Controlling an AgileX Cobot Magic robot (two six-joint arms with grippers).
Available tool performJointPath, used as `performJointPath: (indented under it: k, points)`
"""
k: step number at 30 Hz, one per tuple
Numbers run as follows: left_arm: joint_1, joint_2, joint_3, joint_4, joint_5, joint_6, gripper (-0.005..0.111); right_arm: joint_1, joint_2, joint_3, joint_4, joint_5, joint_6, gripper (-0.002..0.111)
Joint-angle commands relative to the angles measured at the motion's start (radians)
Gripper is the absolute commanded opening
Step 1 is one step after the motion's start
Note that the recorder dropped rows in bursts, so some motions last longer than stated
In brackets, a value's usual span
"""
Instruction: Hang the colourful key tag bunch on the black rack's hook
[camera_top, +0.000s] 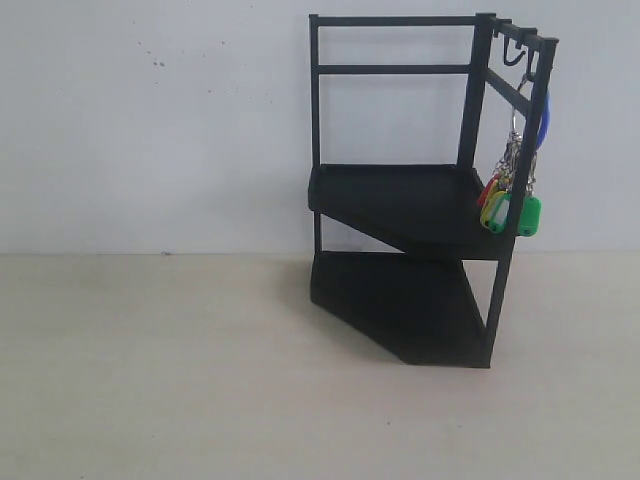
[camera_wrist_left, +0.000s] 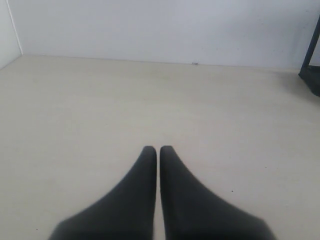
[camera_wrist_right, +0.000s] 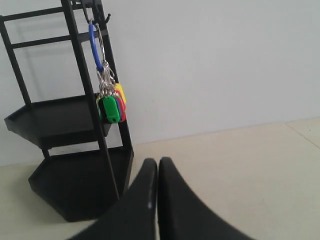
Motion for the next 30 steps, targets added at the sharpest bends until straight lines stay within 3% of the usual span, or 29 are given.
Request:
performJointPath:
  k: [1, 13, 30]
  points:
    - [0.003, 0.004, -0.002, -0.007, -0.007, 0.0, 0.004, -0.002, -0.109, 0.07, 0.002, 0.004, 0.007, 0.0]
    - [0.003, 0.004, -0.002, -0.007, -0.007, 0.0, 0.004, -0.006, -0.171, 0.07, -0.001, 0.365, -0.083, 0.0]
    - [0.003, 0.004, -0.002, -0.007, -0.007, 0.0, 0.004, -0.004, -0.171, 0.07, -0.002, 0.365, -0.1, 0.0]
